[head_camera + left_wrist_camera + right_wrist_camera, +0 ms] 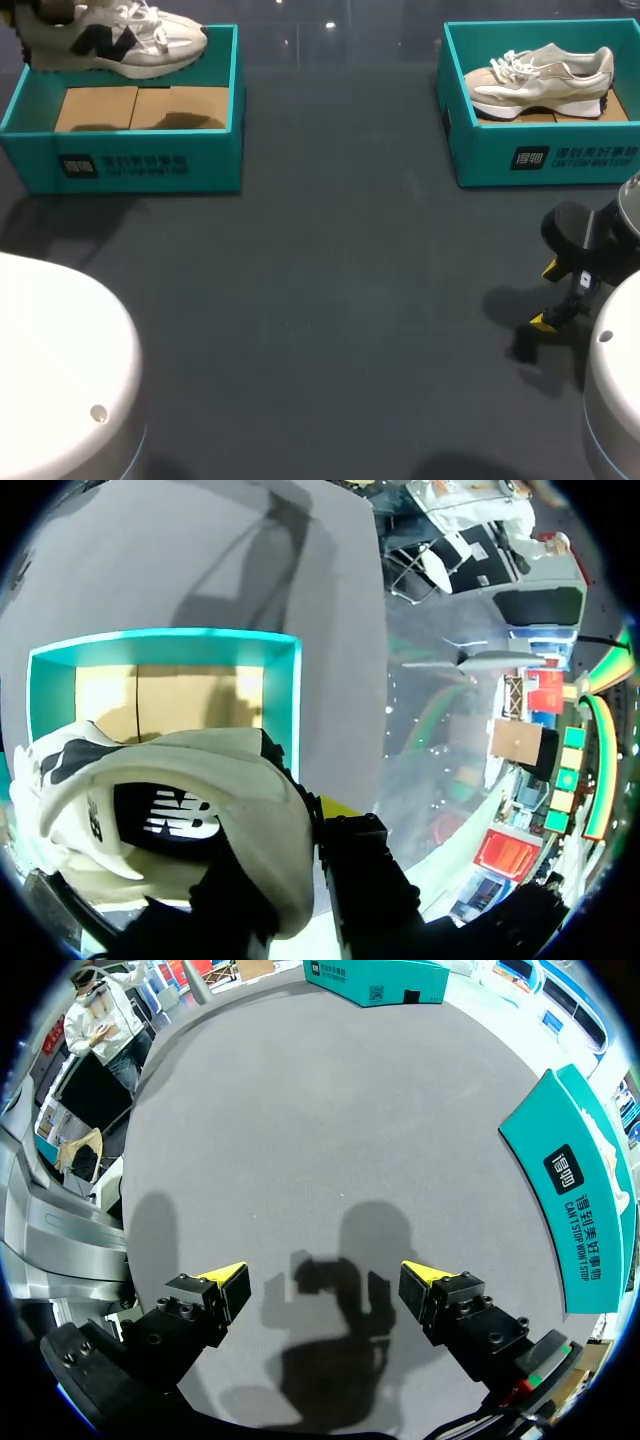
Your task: Take the shoe out of the shoebox, open the shoe tongue, remove and reinsert the insole, then place the shoe into the shoebox
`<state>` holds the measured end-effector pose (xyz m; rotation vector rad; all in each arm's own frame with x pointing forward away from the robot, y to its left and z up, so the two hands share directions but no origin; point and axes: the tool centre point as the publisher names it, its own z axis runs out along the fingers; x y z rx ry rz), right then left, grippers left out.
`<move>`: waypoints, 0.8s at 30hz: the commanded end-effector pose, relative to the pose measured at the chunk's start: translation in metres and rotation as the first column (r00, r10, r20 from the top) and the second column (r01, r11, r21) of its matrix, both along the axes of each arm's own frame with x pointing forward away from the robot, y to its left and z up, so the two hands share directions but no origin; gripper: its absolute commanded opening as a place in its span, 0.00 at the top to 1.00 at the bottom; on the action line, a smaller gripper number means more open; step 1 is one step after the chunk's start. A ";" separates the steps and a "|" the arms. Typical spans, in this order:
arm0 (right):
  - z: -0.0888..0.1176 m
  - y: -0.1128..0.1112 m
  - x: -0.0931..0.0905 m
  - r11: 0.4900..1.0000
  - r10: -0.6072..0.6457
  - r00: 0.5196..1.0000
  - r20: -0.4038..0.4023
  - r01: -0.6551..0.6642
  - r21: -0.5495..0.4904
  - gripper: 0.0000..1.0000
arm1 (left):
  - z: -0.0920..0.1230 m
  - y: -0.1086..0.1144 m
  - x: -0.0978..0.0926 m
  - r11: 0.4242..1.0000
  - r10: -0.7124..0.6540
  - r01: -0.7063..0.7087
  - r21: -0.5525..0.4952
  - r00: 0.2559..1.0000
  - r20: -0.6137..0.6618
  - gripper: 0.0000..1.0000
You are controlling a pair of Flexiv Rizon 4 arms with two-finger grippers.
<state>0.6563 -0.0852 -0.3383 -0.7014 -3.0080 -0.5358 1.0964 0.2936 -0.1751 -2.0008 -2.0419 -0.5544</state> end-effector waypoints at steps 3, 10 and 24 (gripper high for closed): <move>0.001 0.000 -0.002 1.000 -0.001 1.000 0.001 0.001 -0.002 0.00 | -0.009 0.011 -0.007 0.998 -0.060 0.060 -0.014 0.998 0.029 1.00; 0.001 0.000 -0.002 1.000 -0.001 1.000 0.001 0.001 -0.002 0.00 | -0.023 0.015 -0.003 0.997 -0.073 0.073 -0.013 0.997 0.017 1.00; 0.001 0.000 -0.002 1.000 -0.001 1.000 0.001 0.001 -0.002 0.00 | -0.064 0.009 -0.010 0.996 -0.082 0.081 -0.045 0.996 -0.027 1.00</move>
